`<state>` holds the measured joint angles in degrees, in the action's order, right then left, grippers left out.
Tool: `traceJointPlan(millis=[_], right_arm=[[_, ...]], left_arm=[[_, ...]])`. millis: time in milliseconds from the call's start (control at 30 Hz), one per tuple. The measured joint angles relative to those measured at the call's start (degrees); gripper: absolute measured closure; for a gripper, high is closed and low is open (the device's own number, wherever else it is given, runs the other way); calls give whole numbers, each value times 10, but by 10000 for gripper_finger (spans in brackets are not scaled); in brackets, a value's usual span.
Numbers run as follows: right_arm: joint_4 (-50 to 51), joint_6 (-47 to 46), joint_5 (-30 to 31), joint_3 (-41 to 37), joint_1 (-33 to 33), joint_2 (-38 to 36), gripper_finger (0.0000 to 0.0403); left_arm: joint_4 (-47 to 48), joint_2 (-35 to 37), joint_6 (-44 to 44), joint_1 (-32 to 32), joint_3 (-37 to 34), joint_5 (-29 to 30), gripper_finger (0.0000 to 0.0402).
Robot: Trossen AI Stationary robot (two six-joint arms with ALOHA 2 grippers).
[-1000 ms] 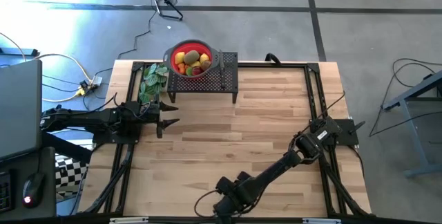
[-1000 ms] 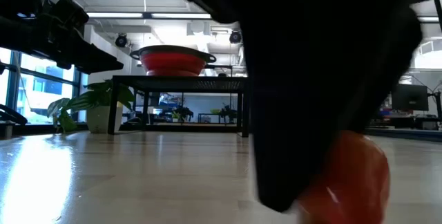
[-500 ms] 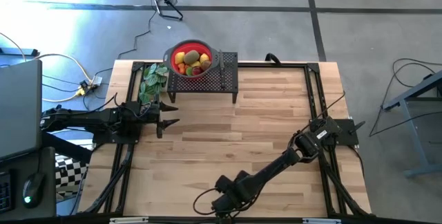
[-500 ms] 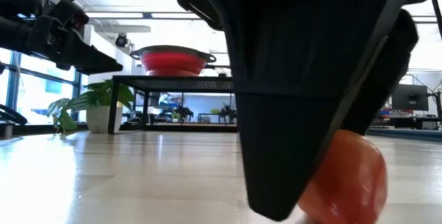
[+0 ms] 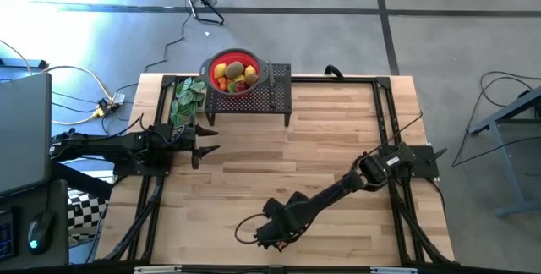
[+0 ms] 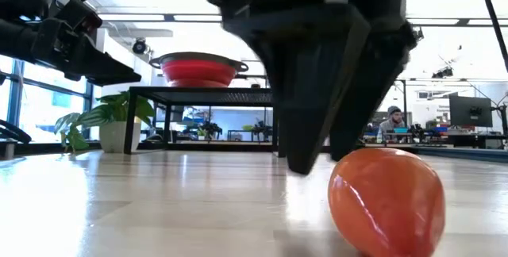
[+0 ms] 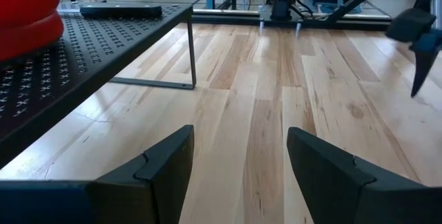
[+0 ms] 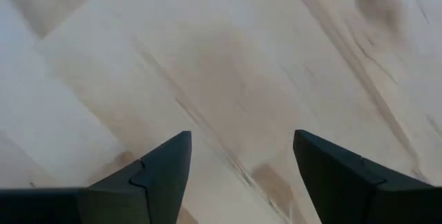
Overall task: Pick & Place Fruit
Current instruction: Put the orange pear into the red strainer bowl on the shelf
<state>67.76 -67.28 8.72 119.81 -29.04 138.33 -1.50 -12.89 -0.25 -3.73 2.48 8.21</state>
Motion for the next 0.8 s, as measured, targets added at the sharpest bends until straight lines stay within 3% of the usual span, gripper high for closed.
traceJointPlan(millis=[300,500,700,800], right_arm=[[31,-179,-79,0,14,-58,156],[30,-442,-122,0,14,-78,156],[11,-526,-167,0,8,-78,156],[-33,-588,-158,0,0,-78,156]], left_arm=[[0,0,0,0,0,3,174],[1,0,0,0,0,3,174],[1,0,0,0,0,5,174],[1,0,0,0,0,5,174]])
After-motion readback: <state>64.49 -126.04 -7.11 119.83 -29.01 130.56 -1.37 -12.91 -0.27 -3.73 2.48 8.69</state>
